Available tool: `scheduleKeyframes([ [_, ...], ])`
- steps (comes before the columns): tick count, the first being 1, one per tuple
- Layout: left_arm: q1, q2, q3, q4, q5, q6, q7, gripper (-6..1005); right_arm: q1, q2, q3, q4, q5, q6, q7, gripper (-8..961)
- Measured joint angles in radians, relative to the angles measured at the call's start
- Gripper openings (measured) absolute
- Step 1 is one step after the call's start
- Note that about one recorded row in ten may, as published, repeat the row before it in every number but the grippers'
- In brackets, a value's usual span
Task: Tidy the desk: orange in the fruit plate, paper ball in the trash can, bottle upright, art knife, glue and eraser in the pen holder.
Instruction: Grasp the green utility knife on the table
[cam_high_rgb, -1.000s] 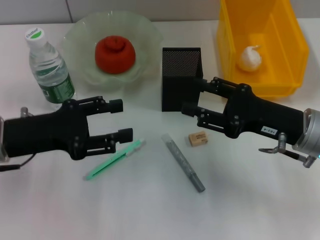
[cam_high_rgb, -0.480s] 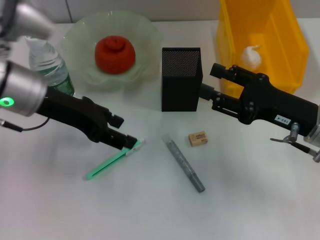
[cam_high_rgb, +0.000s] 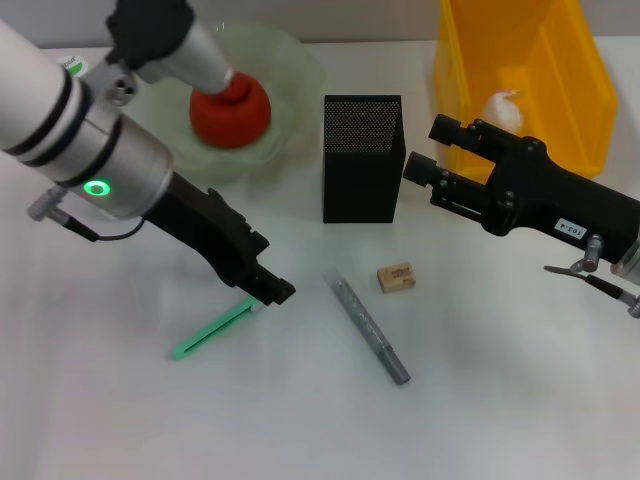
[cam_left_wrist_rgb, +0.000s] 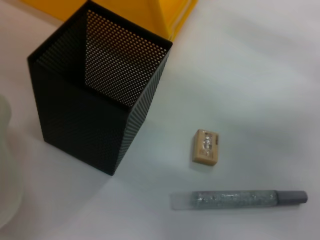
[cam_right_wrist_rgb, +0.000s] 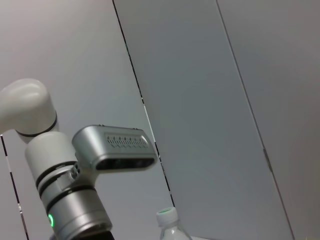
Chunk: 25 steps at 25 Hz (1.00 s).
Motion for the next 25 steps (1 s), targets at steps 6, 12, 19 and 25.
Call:
scheduleKeyframes([
  [6,-0.013,-0.003,0.107,-0.002,0.020,-0.059,-0.058,723,0.012,0.001,0.000,0.000,-0.002,0.003,0.000,692],
  [12,-0.017,-0.004,0.192,-0.002,0.037,-0.125,-0.126,723,0.014,0.002,0.000,0.000,-0.001,0.004,0.000,692],
  [19,-0.019,-0.005,0.290,-0.045,0.048,-0.203,-0.173,723,0.014,0.003,0.000,0.014,-0.001,0.004,0.000,693],
  [25,-0.019,-0.005,0.289,-0.078,0.055,-0.223,-0.174,722,0.014,0.003,0.000,0.017,-0.001,0.003,0.000,693],
])
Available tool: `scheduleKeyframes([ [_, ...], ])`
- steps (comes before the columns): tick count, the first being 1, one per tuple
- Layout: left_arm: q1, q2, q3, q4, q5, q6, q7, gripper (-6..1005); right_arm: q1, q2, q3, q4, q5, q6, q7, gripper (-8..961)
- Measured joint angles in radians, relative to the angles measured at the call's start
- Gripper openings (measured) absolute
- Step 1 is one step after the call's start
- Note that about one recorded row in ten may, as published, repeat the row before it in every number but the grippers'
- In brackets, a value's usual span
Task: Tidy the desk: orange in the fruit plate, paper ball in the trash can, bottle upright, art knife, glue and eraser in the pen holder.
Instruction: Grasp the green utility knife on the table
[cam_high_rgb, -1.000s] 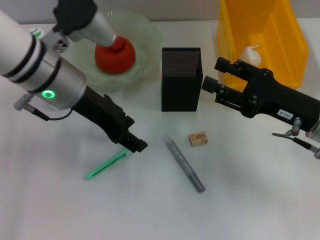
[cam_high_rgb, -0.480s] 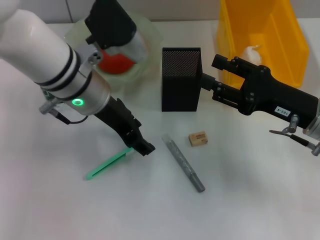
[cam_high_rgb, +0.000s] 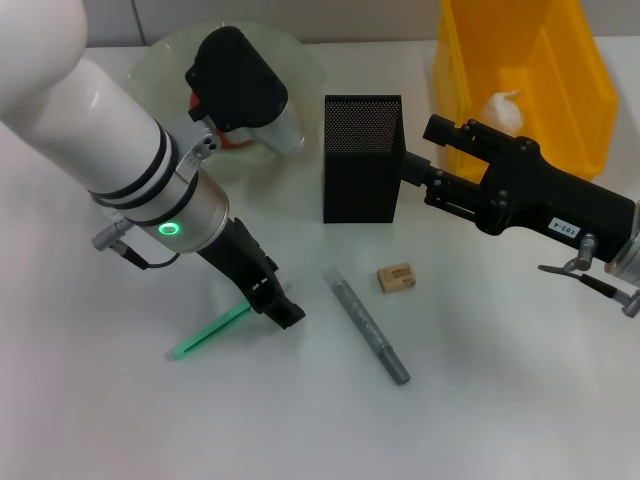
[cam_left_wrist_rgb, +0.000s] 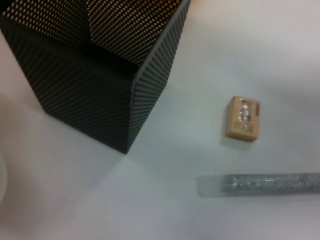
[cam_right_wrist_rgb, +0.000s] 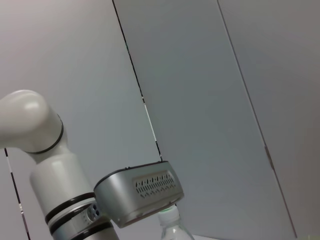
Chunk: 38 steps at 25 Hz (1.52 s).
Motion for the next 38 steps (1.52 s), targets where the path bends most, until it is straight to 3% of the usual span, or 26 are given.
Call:
scheduleKeyframes([
  [14,0.004,0.000,0.003,-0.014,0.046,-0.016,-0.018,723,0.002,0.000,0.000,0.000,-0.003,0.000,0.000,692],
  [20,0.003,0.000,0.006,-0.014,0.046,-0.022,-0.015,623,0.002,0.000,0.000,0.000,-0.003,0.000,0.000,693],
  [38,0.002,0.000,0.018,-0.019,0.046,-0.030,-0.004,491,0.013,0.000,0.000,0.007,0.000,0.001,0.000,693],
])
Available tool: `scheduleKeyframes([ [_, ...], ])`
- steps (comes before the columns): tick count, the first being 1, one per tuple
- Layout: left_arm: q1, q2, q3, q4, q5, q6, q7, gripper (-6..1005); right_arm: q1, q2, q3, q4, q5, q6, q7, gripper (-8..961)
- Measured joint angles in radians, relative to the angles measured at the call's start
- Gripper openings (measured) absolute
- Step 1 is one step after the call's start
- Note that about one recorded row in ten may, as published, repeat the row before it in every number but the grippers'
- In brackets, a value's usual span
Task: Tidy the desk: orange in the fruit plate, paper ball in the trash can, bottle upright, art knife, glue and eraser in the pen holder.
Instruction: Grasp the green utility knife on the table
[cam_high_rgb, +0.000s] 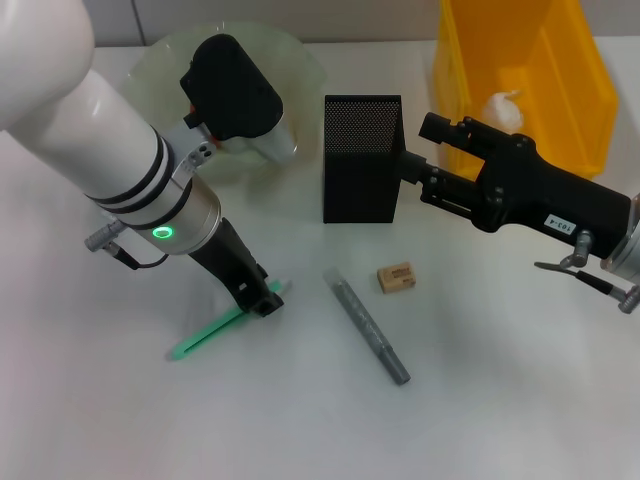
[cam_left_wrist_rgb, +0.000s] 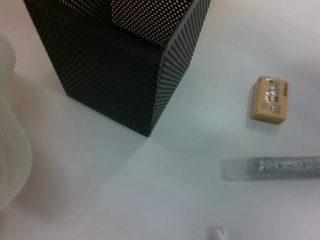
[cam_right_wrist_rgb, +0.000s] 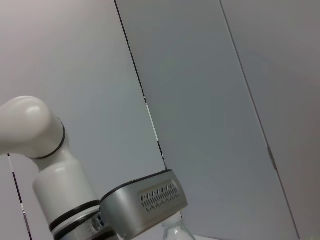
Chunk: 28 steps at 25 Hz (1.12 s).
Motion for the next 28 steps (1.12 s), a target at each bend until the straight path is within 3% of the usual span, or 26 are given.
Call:
scheduleKeyframes([
  [6,0.000,0.000,0.001,-0.007,0.000,-0.009,0.001,392,0.001,0.000,0.000,0.001,0.002,0.000,0.000,693],
  [28,-0.001,0.000,0.034,-0.009,0.000,-0.011,0.003,286,0.001,0.000,0.000,0.002,0.003,0.000,0.000,692],
])
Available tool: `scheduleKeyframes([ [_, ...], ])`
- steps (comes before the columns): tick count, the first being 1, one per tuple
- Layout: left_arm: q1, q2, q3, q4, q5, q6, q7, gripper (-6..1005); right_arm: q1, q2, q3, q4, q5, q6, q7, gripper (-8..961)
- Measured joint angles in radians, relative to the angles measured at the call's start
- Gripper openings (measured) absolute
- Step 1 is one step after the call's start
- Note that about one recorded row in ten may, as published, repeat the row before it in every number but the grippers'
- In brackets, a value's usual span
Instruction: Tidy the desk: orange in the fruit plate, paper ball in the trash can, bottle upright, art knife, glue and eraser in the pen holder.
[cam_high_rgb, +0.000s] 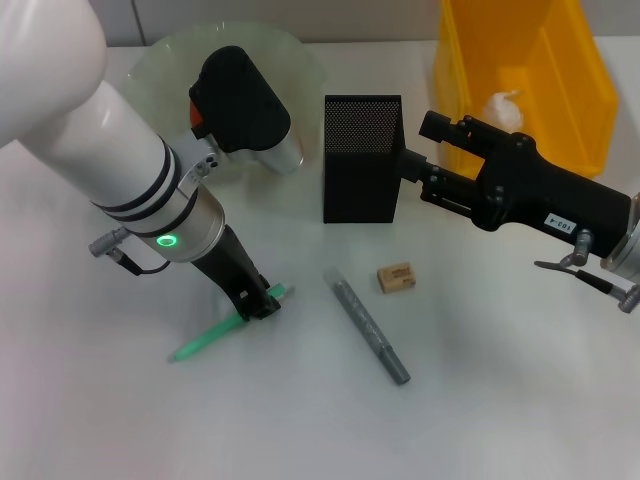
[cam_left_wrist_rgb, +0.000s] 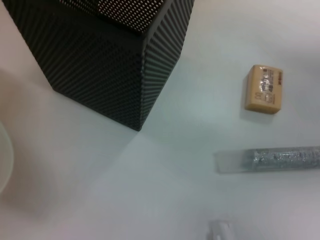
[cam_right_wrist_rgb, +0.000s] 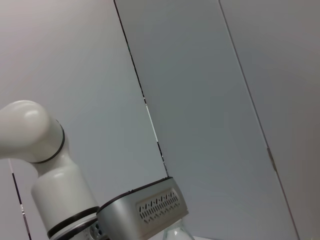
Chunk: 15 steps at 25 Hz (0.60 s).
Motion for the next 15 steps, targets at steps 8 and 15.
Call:
scheduleKeyframes([
  [8,0.004,0.000,0.004,0.000,0.000,-0.018,0.000,172,0.000,0.000,0.000,0.001,0.000,0.000,0.000,692],
  [15,0.005,0.000,0.015,0.000,0.020,-0.021,0.000,172,0.000,0.000,0.003,0.001,0.001,-0.001,0.000,692],
])
